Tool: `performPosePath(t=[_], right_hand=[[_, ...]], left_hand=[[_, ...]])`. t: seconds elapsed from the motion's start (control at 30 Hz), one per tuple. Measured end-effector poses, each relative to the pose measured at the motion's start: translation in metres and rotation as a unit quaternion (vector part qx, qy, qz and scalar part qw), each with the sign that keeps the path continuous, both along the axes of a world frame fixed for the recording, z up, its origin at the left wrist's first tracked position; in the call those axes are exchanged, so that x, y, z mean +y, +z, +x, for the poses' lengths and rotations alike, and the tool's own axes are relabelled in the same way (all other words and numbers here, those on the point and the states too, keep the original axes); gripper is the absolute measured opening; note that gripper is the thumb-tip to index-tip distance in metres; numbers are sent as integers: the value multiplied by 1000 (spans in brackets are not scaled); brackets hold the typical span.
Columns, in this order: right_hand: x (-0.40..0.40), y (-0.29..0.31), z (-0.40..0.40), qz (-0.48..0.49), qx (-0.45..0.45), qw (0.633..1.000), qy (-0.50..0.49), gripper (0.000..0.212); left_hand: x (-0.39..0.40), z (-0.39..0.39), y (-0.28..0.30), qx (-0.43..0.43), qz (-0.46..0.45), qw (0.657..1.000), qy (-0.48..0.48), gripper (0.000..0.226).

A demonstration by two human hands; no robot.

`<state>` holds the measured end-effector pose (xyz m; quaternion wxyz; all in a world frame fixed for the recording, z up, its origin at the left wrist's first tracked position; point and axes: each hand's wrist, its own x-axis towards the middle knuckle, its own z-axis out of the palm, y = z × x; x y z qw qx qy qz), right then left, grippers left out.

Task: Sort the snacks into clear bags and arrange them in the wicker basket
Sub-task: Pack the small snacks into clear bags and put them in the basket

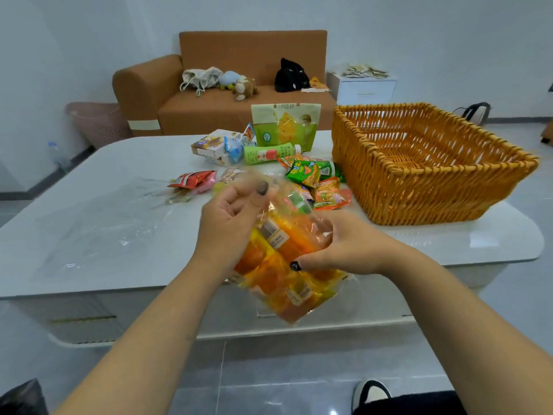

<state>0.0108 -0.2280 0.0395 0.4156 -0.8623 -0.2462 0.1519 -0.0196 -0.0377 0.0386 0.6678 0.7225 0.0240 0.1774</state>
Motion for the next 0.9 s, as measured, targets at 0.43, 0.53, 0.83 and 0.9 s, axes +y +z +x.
performPosePath(t=[0.43,0.53,0.83,0.9], right_hand=[[-28,34,20,115,-47,941,-315,35],[-22,50,46,159,-99,916,-355,65],[-52,74,118,84,-325,818,-466,60],[-63,68,126,-17,-350,807,-474,58]], left_hand=[[-16,15,-13,39,40,998,-39,31],[-12,13,-11,38,29,998,-49,31],[0,14,-18,78,73,993,-54,25],[0,16,-20,87,86,991,-59,24]])
